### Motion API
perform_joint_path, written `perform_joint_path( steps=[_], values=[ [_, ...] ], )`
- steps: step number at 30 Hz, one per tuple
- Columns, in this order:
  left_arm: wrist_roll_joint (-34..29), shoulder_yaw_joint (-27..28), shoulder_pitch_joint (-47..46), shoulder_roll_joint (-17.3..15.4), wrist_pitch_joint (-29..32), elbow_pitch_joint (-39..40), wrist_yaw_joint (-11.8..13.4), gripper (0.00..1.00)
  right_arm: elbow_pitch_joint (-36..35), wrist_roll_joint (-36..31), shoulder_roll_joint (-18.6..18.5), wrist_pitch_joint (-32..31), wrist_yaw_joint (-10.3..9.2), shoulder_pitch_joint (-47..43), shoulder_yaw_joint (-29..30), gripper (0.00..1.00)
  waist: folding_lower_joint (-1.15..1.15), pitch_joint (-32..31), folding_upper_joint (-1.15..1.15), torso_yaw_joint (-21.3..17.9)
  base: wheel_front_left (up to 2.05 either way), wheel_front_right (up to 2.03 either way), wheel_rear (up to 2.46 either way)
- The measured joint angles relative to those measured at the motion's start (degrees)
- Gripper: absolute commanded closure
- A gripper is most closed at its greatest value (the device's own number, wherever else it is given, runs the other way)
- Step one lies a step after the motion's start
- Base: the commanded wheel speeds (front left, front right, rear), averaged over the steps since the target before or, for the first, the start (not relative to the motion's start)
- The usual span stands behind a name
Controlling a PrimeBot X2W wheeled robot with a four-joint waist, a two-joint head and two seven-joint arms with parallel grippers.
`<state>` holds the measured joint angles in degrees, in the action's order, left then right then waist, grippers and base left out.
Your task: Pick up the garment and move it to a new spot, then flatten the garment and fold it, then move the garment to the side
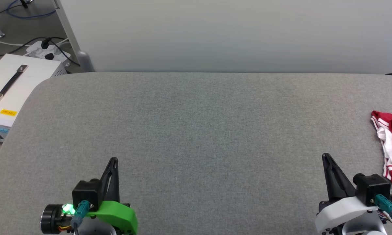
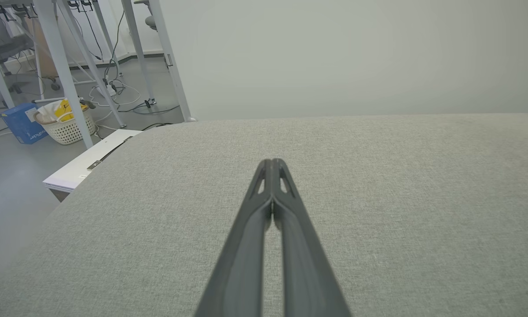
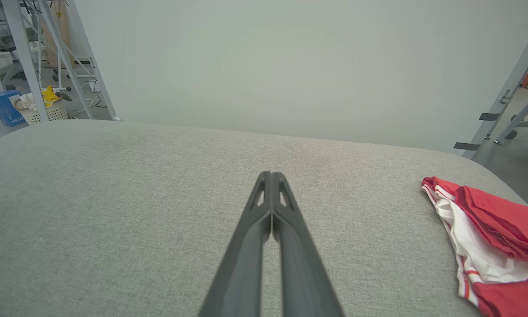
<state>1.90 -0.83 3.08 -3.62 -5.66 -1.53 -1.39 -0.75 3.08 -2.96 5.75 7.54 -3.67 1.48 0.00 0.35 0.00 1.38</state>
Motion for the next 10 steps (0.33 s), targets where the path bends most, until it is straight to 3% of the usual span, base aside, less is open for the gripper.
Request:
perform_joint_path(
  steps=[10],
  values=[
    [-0.25,0.15,-0.61,0.05,1.16,0.23,0.20,1.00,0.11,-0.71,0.00,-1.12,0.00,0.38,-0.26,1.00,0.00,-0.07,0.00,-0.29,0.00,0.00,0.00]
  ],
)
